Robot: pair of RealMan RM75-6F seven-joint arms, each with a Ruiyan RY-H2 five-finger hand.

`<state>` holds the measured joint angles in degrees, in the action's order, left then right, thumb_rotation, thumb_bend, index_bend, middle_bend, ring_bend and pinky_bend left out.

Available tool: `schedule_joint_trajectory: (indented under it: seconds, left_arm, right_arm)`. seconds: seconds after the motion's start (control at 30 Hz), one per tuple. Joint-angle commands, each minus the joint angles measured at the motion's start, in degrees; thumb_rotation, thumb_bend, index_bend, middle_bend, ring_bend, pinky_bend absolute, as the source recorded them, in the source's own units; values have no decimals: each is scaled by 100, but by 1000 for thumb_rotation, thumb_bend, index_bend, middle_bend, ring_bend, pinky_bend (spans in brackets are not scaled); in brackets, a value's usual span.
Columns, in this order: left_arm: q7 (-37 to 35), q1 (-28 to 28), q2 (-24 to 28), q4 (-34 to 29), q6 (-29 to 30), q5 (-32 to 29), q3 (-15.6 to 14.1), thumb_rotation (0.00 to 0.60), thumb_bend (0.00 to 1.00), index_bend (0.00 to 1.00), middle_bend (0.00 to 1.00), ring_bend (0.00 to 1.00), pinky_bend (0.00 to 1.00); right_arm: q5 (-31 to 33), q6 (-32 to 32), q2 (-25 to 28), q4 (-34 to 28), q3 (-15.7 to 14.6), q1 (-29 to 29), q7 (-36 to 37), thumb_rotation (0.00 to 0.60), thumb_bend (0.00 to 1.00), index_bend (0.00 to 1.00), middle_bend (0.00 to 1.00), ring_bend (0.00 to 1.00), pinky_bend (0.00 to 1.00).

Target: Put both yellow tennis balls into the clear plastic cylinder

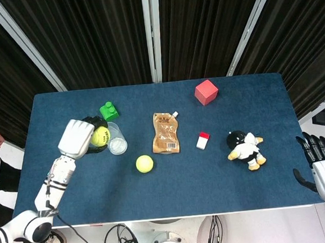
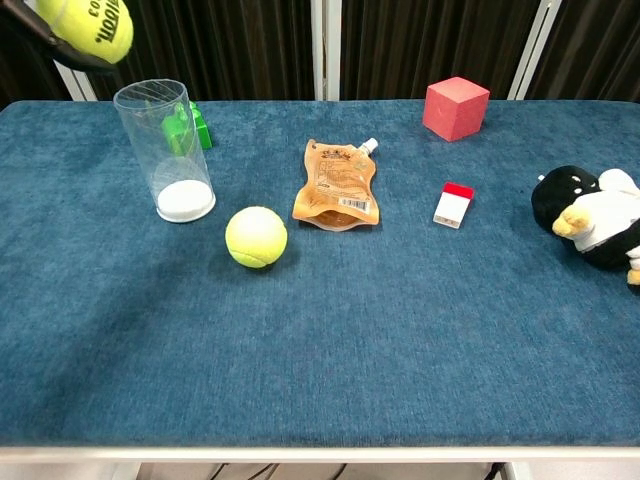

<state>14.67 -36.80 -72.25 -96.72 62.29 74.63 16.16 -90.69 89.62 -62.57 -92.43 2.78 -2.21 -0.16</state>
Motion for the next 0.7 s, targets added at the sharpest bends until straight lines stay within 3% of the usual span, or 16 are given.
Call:
schedule_joint_trajectory:
  seconds: [0.03,0.4,0.47,0.63,0.7]
  left_arm:
    - [5,-230,-192,315,-316,-305,32,600,226,516,548,587,824]
    - [-174,-461,-520,997,-524,-588,-21,600,226,493,528,561,800]
    - [-262,-482,-504,1011,-611,-609,-56,600,224,453,490,495,730]
    - [-502,-517,-460,1012,-741,-641,-90,600,209,268,269,230,422]
    - [-589,-512,-481,1056,-618,-468,-111,600,205,227,207,158,341]
  right_arm:
    - [28,5,23,-16,14,8,21,600,273,0,0,0,0]
    - [161,-62,97,-54,71,-10,54,600,273,0,0,0,0]
    - [201,-99,102,-38,76,-16,64,600,273,0,0,0,0]
    - [181,-56,113,-31,87,-8,77,600,272,0,0,0,0]
    - [188,-46,117,-24,92,-2,69,600,273,0,0,0,0]
